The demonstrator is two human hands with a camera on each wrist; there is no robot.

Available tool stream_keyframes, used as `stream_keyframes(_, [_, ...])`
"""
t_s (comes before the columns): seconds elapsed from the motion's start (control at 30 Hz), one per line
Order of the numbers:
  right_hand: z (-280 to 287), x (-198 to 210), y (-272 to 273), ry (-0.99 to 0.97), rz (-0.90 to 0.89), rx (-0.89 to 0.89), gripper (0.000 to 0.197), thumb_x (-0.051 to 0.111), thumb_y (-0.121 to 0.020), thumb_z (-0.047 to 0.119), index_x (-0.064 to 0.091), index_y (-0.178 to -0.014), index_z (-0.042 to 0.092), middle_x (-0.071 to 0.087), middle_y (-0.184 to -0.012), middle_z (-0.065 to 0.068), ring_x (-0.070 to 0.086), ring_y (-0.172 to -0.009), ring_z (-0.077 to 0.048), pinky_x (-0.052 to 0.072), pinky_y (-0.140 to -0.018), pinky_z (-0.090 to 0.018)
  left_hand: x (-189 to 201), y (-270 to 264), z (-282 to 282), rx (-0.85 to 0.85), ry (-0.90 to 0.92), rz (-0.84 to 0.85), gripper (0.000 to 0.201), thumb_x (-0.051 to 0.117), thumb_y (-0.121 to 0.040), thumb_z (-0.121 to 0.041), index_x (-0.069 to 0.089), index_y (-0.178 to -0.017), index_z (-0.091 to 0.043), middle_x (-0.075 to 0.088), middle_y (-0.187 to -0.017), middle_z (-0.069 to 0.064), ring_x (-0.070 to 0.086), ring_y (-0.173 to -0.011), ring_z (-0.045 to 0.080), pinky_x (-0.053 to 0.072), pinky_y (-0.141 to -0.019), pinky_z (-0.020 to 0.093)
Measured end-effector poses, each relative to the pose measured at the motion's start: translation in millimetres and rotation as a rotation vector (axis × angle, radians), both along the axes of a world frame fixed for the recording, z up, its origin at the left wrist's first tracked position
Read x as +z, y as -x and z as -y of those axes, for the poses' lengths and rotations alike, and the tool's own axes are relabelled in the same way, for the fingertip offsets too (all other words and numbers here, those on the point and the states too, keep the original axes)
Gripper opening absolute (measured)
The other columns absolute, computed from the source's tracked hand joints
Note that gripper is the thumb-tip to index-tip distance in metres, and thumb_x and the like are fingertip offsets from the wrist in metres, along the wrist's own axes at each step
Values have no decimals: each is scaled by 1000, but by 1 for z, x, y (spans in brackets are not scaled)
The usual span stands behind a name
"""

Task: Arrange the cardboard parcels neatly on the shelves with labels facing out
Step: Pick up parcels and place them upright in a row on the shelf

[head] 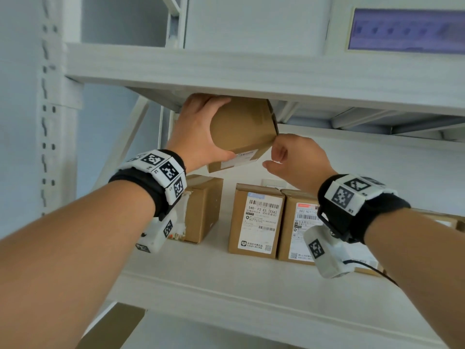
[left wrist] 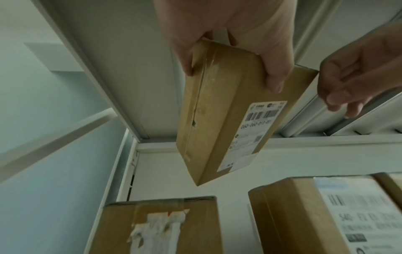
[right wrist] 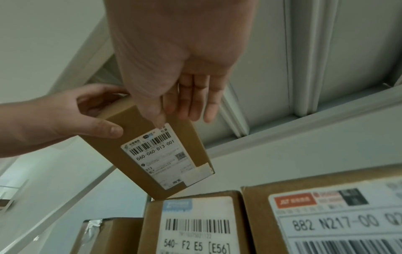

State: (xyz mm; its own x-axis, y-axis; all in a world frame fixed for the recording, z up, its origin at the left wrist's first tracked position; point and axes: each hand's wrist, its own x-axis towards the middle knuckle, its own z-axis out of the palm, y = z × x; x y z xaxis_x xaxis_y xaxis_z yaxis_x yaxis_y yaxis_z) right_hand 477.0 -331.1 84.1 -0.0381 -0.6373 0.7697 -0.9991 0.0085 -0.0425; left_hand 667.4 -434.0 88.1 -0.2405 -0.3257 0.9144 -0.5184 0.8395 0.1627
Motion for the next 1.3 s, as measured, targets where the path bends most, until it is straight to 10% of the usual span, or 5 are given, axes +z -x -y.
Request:
stream_keyframes(0.3, [-32,8,-21,114,-55,119,17,65,-75,31,55,-84,21,59,-83,6,58,-77,-18,52,-68,-35,-7,-21,-37,58,-43,45,100,89,-48,-44,45,-137,-29,41,-141,-1,36,-130,17,29,-106,28])
stream_keyframes(0.67, [-59,9,-34,-10,-234,189,95,80,-65,36,31,-146,23,28,-152,-1,26,-138,-22,34,-104,-35,-15,-31,-83,112,64,158,94,85,-51,-44,46,-134,-25,43,-133,-3,38,-123,16,29,-92,24])
stream_keyframes(0.9, [-75,14,-42,20,-239,225,99,78,-61,47,30,-145,29,34,-144,-1,37,-128,-23,39,-101,-39,-3,-45,-112,125,30,195,83,85,-45,-39,45,-118,-26,45,-118,-4,47,-104,16,44,-79,30])
stream_keyframes(1.3, [-99,22,-59,70,-279,291,98,75,-56,57,33,-142,33,39,-138,0,38,-127,-23,38,-102,-41,5,-51,-151,120,76,210,81,84,-46,-44,46,-114,-23,47,-118,-9,40,-115,15,41,-84,31])
